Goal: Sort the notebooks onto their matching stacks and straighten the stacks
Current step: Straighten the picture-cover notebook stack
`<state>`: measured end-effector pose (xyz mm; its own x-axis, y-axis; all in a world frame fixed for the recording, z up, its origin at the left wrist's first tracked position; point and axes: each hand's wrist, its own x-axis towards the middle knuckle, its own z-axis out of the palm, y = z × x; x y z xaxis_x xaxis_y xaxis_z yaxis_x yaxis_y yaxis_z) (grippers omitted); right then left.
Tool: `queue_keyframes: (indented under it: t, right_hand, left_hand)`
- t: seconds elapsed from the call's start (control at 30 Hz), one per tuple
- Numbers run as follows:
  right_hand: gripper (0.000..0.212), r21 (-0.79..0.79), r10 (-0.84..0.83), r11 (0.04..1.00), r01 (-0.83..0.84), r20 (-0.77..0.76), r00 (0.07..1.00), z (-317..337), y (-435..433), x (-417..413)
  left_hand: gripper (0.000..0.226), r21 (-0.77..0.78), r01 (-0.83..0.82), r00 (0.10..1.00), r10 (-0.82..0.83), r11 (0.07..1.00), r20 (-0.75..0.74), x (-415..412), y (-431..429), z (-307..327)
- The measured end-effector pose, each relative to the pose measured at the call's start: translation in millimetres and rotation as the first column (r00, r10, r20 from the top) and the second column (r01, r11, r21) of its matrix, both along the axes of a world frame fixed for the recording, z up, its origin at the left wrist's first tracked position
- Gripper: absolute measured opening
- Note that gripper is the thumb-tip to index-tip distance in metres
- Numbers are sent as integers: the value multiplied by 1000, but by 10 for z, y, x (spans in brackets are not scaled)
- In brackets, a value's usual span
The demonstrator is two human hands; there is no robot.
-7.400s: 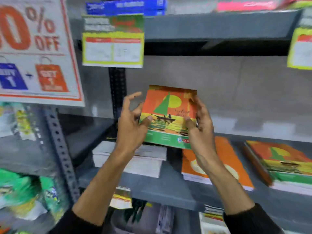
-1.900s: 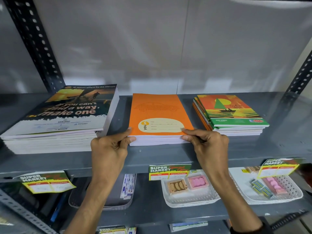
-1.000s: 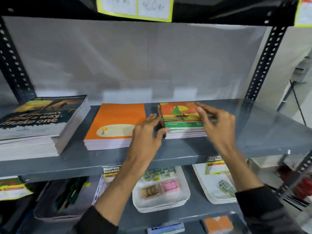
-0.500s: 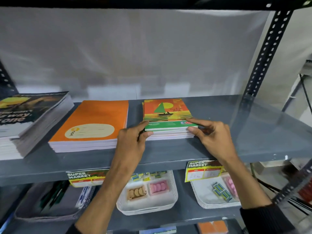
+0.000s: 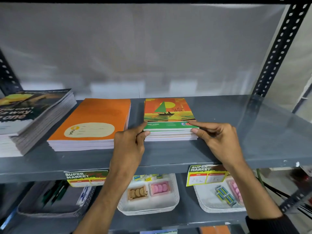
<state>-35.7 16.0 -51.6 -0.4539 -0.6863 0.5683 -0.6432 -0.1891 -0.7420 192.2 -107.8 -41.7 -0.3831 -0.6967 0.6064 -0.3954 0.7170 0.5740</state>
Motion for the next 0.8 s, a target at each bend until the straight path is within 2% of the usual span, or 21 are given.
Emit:
queue_keyframes:
  t: [0.2, 0.5, 0.63, 0.8]
  right_hand:
    - [21, 9, 9, 1000, -9, 46, 999, 19, 1, -1]
    - [20, 15, -28, 999, 29, -40, 999, 20, 2, 15]
    - [21, 30, -23, 999, 23, -13, 1000, 30, 19, 13]
    - [18, 8, -10, 1000, 9, 92, 996, 30, 38, 8]
  left_hand:
    - [23, -35, 15, 999, -16, 999, -31, 13, -9, 15]
    - [26, 33, 43, 998, -41, 999, -56, 24, -33, 33]
    - [26, 34, 39, 996, -36, 999, -79, 35, -9, 18]
    - [24, 15, 25, 997, -24, 1000, -74, 30, 8, 3]
